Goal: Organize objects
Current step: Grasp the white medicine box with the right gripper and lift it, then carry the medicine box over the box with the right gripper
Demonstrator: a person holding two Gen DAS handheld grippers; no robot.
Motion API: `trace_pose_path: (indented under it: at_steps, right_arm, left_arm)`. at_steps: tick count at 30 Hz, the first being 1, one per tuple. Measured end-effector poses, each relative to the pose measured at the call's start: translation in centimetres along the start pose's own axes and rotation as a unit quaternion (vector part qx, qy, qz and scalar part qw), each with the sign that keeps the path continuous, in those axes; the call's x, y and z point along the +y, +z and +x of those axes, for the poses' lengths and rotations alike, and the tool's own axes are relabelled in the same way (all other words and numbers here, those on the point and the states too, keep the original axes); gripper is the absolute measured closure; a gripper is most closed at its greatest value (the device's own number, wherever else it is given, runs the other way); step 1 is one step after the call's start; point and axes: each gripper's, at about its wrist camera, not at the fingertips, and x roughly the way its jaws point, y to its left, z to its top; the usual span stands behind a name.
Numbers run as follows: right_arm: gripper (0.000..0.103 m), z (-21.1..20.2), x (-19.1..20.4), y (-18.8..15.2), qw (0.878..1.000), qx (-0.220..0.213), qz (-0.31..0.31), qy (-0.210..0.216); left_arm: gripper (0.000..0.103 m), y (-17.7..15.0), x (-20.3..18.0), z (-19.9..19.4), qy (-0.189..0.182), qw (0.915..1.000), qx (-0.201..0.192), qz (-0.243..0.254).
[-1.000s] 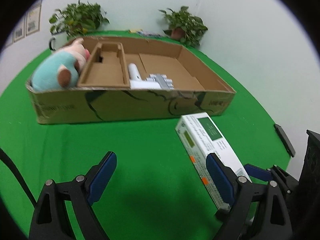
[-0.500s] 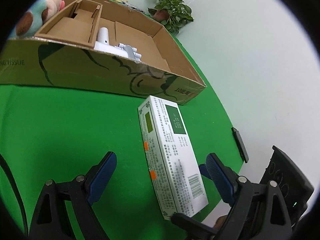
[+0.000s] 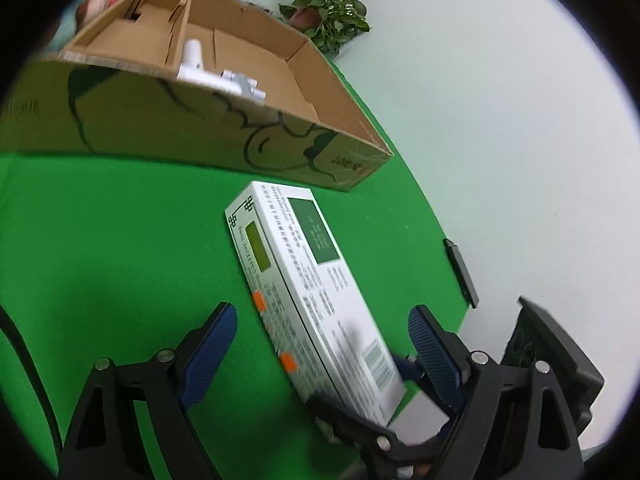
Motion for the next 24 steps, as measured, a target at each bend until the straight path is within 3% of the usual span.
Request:
trace_pose_path:
  at_steps: [5,7,16,24]
  right_arm:
    - [0.040,-0.8,-0.7,-1.2,0.994,0.015,0.058,0.086]
    - [0.040,-0.7,-0.4,-1.4,0.993,0.018,0.058,0.101]
    - [0.045,-1.8,2.2,-1.1,0.997,-0.014,0.014,0.076]
    - [0.045,-4.9,2.5,4.3,0.993,-0.097,-0.002,0.061]
  left_arm:
    - [0.035,-2.6,0.4,0.6,-0.011,0.9994,0.022,-0.023]
    - [0.052,-3.5,0.2,0.5,0.008,0.9996,0.021,-0.017]
    - [0.059,-3.1,-1.2,-2.5,0.033,0.9993,-0.016,-0.009]
    - [0.060,2.8,-6.0,-5.6,0.030,0.9953,-0.067,0.063]
